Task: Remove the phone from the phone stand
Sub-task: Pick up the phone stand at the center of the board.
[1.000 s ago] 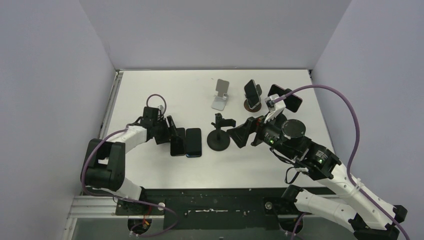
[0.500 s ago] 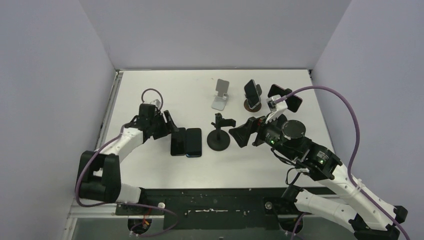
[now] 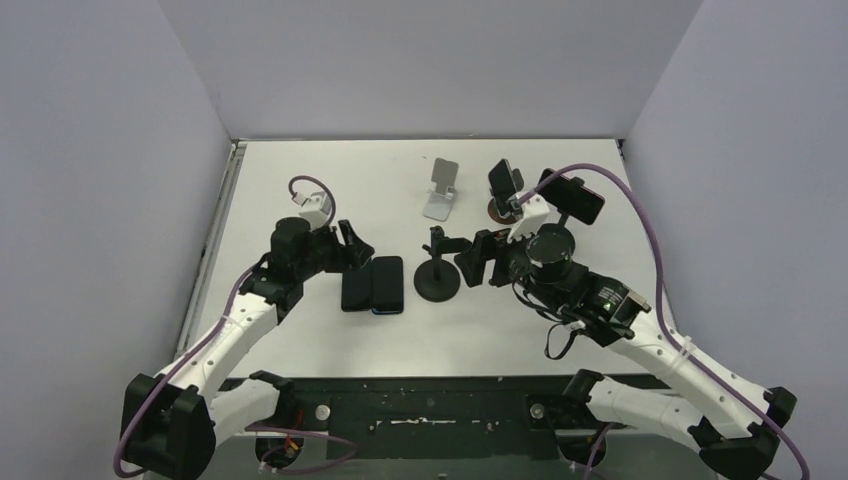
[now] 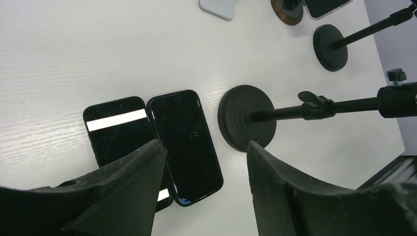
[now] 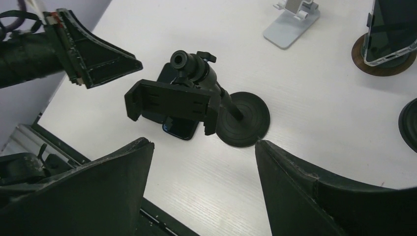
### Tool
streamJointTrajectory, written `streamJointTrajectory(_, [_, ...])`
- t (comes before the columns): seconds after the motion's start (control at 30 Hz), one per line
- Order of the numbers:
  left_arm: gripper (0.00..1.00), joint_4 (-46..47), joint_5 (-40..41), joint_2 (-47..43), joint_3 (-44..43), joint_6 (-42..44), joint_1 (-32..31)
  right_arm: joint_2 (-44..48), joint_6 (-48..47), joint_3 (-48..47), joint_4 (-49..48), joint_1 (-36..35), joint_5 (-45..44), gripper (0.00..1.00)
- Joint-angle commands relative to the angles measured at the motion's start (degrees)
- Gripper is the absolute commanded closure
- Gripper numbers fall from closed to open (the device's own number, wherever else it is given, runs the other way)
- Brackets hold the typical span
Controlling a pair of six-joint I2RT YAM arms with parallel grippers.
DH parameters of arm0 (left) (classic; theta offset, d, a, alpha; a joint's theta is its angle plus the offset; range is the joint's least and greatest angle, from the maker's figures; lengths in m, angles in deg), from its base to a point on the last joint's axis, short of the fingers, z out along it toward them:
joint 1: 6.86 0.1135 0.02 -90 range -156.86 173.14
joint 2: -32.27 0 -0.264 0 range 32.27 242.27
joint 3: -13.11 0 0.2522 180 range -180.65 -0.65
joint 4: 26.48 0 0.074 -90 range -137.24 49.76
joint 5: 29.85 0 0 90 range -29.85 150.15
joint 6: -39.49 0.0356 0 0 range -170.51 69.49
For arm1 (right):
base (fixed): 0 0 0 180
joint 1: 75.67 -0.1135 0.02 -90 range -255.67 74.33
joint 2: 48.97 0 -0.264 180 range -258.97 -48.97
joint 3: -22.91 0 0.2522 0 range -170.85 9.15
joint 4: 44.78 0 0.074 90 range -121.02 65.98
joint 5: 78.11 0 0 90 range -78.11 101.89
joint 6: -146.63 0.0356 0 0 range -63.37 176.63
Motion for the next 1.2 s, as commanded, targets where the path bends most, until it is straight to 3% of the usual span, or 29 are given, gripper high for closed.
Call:
streamJointTrajectory(0.0, [0.41, 5.33, -0.45, -3.99, -0.03, 2.53, -0.13, -3.06, 1.0, -3.37, 0.22, -0.39, -4.69, 0.27])
streamJointTrajectory(0.2, [0.42, 4.96, 0.32, -8.3, 1.33, 2.54, -2.49, -4.69, 1.41, -3.31, -2.09, -0.17, -5.26, 0.45])
streamJointTrajectory(0.97, [0.42, 4.52, 0.87, -9.92, 1.58, 2.81, -3.28, -9.56, -1.3, -4.29, -3.95, 0.42, -5.73, 0.77])
streamJointTrajectory(1.17, [0.42, 4.48, 1.15, -9.6, 1.64, 2.83, -3.28, -9.7, -1.55, -6.15, -2.78, 0.54, -5.09, 0.97])
